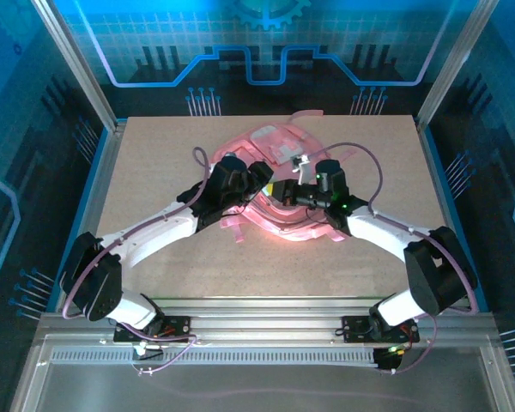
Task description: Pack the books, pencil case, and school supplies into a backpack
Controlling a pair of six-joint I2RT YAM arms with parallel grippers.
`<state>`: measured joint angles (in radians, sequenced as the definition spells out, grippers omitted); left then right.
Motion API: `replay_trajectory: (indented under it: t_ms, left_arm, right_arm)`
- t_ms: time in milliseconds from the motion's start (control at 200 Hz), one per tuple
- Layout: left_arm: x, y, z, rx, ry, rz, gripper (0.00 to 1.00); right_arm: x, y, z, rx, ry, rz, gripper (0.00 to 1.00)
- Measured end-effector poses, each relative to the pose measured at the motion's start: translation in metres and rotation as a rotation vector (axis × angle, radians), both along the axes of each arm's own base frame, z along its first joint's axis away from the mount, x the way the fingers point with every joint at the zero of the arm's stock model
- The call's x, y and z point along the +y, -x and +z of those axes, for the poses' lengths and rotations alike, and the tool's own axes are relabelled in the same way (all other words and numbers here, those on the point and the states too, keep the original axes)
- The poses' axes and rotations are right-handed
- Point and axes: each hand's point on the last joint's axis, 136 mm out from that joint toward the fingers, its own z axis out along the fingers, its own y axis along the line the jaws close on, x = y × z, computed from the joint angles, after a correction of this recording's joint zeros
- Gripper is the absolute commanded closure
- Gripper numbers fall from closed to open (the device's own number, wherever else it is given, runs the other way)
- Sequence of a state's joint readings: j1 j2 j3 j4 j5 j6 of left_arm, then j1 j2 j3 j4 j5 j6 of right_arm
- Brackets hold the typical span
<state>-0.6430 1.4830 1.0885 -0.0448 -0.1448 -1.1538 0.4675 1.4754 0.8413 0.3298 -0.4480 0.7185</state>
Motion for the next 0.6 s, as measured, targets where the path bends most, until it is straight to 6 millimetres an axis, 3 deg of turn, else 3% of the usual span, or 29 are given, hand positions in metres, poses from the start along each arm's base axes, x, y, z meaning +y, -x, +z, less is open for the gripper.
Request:
replay_trajectory:
  t_ms: [175,310,475,600]
  left_arm:
    - [-0.016,-0.012,0.026,-0.130,-0.195,-0.148,0.35]
    - [-0.049,-0.013,0.036,-0.238,-0.368,-0.321,0.38]
    - [-0.092,-0.006,0.015,-0.301,-0.571,-0.534,0.37]
    - [-0.111,-0.009,-0.011,-0.306,-0.697,-0.651,0.36]
  right_arm:
    - [-0.062,-0.008,0.001,0.025,0.065,-0.139,1.00]
    - [-0.126,-0.019,-0.009,0.094,0.128,-0.300,1.00]
    - [-0.205,-0.021,-0.030,0.230,0.149,-0.500,1.00]
    - [-0.243,-0.013,-0.033,0.276,0.140,-0.601,1.00]
